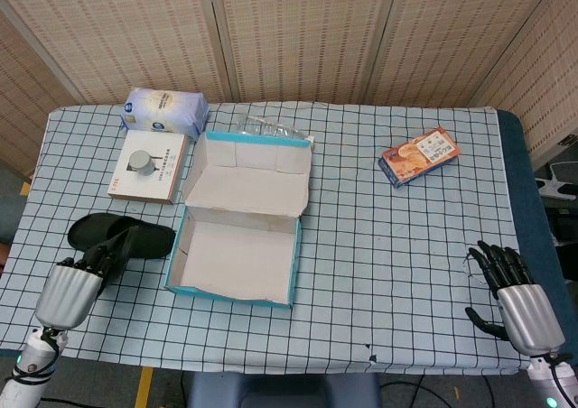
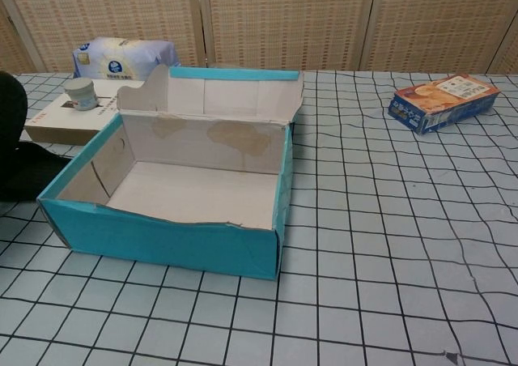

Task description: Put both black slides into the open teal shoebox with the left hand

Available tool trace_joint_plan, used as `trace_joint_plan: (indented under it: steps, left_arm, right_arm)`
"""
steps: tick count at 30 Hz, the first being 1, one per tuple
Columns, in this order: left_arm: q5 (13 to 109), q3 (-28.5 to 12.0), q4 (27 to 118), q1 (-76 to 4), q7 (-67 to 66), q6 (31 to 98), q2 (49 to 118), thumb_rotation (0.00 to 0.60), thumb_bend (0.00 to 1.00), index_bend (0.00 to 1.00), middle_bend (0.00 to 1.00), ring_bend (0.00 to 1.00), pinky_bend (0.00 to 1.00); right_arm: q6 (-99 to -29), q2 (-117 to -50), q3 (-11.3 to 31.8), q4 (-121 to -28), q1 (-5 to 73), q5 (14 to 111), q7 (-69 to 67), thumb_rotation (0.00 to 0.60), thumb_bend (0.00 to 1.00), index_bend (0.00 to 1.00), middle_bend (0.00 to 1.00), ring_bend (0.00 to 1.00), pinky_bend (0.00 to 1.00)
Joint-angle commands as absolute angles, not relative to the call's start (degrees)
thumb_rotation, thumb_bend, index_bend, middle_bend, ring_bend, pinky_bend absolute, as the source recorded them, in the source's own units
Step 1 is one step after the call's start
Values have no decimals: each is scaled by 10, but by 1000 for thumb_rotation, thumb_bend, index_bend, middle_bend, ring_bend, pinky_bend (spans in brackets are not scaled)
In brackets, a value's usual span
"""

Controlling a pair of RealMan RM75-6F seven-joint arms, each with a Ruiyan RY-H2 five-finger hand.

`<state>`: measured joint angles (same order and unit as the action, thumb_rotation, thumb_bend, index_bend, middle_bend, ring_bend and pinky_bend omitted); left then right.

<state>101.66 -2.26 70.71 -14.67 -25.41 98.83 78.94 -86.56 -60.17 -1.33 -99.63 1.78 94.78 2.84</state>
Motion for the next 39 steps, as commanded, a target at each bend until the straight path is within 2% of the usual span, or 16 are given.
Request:
trace_joint_plan:
  steps: [1, 5, 11, 13, 16, 27, 34, 39]
  left_arm:
    - [1041, -54, 704, -157, -281, 1032, 794, 600, 702, 883, 1000, 926, 963]
    - [1072, -79, 753, -174, -320, 1055, 782, 600, 705, 884, 1000, 926, 962]
    - [1094, -88, 808, -193, -362, 1033, 772, 600, 705, 884, 1000, 927, 962]
    - [1104, -91, 833, -204, -382, 1015, 771, 600, 705, 884, 1000, 927, 962]
    - [1130, -101, 864, -249, -421, 952, 787, 600, 705, 884, 1000, 927, 963]
    - [1145, -139, 874, -349, -487, 824, 841, 600, 704, 884, 1000, 929, 965]
    - [1129, -182, 858, -403, -493, 786, 858, 600, 703, 884, 1000, 929, 963]
    - [1121, -181, 828, -428, -493, 765, 876, 600, 703, 884, 1000, 929, 964]
  right_arm:
    - [-864, -602, -14, -998, 18, 949, 30, 593, 157, 0, 0, 0, 0]
    - [-863, -600, -15, -1001, 19, 951, 30, 593, 157, 0, 0, 0, 0]
    - [-863, -598, -16, -1002, 19, 951, 26, 593, 157, 0, 0, 0, 0]
    - [-863, -597, -16, -1002, 19, 953, 21, 593, 157, 0, 0, 0, 0]
    - [-869, -589, -18, -1002, 17, 956, 8, 593, 157, 0, 0, 0, 0]
    - [-859, -580, -21, -1007, 19, 950, 1, 593, 158, 0, 0, 0, 0]
    - [-843, -574, -20, -1012, 23, 935, 1, 593, 157, 0, 0, 0, 0]
    - [-836, -570, -18, -1015, 26, 925, -3, 593, 157, 0, 0, 0, 0]
